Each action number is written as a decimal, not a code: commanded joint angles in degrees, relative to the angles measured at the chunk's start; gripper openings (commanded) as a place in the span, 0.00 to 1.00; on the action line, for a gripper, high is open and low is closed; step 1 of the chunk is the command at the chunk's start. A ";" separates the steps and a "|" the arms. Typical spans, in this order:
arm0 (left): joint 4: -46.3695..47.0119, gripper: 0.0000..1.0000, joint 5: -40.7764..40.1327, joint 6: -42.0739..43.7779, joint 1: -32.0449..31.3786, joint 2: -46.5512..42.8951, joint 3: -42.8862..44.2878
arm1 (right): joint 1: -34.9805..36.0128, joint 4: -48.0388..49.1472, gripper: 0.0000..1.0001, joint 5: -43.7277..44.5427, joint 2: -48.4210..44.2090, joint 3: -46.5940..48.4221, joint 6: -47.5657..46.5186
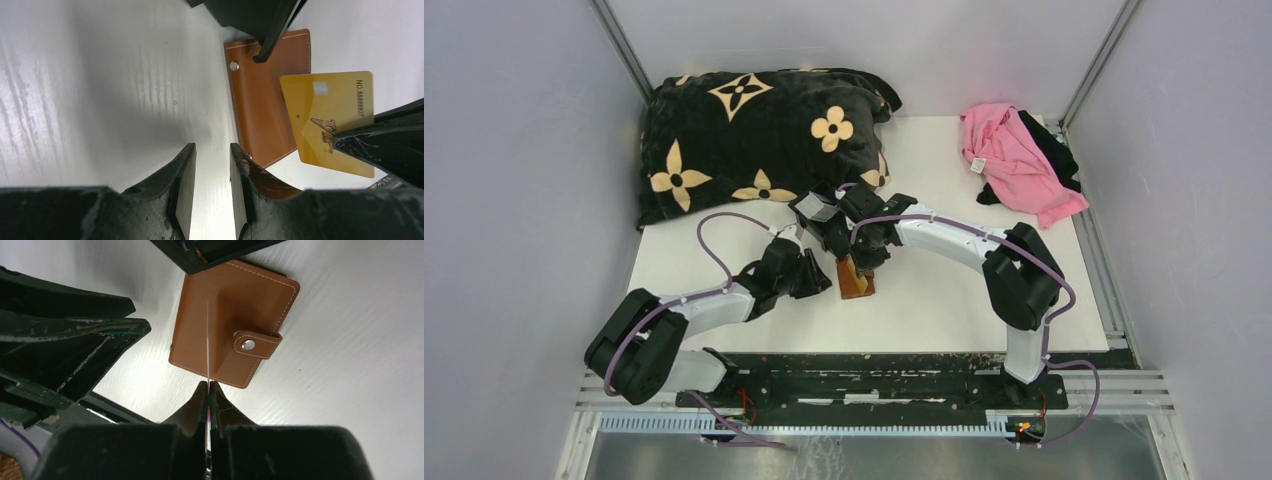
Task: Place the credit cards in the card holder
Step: Open the card holder at the center of the board.
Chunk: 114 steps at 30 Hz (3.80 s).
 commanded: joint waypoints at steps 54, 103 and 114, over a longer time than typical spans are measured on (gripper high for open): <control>-0.07 0.36 -0.51 4.45 -2.63 11.08 7.14 | -11.01 11.72 0.01 -7.03 -4.13 -11.21 7.19; -1.57 0.34 -0.56 3.74 -2.63 11.15 6.79 | -13.23 20.73 0.01 -13.77 -5.53 -18.74 9.06; -3.32 0.34 -3.28 2.86 -2.63 6.39 6.16 | -13.69 20.66 0.01 -13.59 -5.92 -19.67 8.21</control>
